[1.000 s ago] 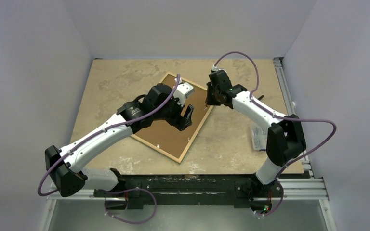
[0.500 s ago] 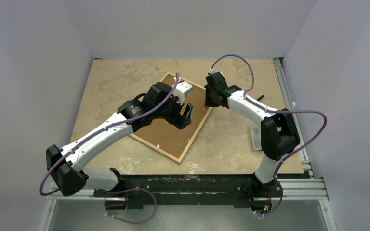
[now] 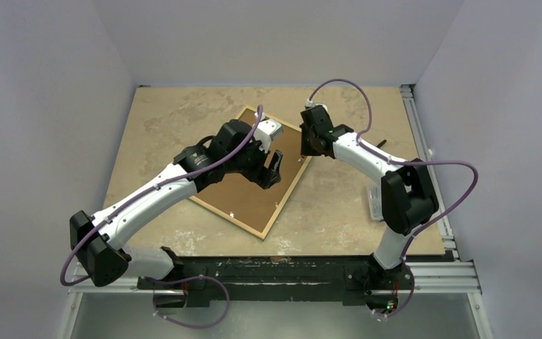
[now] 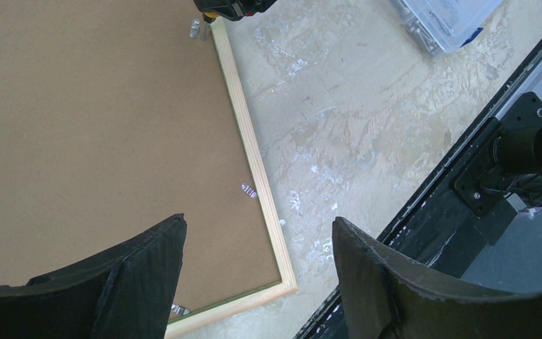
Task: Take the photo out of the frame
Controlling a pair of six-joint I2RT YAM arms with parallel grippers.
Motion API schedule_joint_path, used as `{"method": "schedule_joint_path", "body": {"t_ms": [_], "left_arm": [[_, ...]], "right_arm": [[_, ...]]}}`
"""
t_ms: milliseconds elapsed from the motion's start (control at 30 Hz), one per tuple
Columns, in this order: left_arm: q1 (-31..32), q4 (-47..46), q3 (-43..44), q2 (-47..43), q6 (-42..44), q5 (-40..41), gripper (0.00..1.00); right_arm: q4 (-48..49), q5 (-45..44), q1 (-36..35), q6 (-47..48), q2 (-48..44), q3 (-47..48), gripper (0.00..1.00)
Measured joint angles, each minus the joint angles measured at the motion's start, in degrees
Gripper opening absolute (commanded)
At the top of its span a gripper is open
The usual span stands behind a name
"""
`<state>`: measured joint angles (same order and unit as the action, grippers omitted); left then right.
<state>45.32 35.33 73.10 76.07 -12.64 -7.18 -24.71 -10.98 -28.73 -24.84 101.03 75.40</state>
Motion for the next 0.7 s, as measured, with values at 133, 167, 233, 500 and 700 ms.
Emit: {"method": "schedule_joint_path", "body": {"t_ms": [133, 167, 233, 500, 700], "left_arm": [[-0.22, -0.02, 0.0, 0.0, -0.09, -0.09, 0.73], [-0.28, -0.04, 0.0, 0.0, -0.11, -0.09, 0.73], [-0.31, -0.04, 0.0, 0.0, -0.2, -0.09, 0.73], [-0.31, -0.04, 0.0, 0.0, -0.24, -0.09, 0.73], [-0.33, -0.09, 0.0, 0.66, -0.24, -0.2, 0.76]], "right_arm": [[-0.07, -0.04, 0.13, 0.48, 1.09, 1.31, 0.0], [-0.07, -0.02, 0.2, 0.5, 1.31, 1.53, 0.0], [-0.07, -0.02, 0.22, 0.57, 1.46, 1.75, 0.0], [-0.33, 0.02, 0.24, 1.16, 2.84, 3.63, 0.0], [-1.03, 0.26, 0.28, 0.7, -0.39, 1.33, 0.0]]}}
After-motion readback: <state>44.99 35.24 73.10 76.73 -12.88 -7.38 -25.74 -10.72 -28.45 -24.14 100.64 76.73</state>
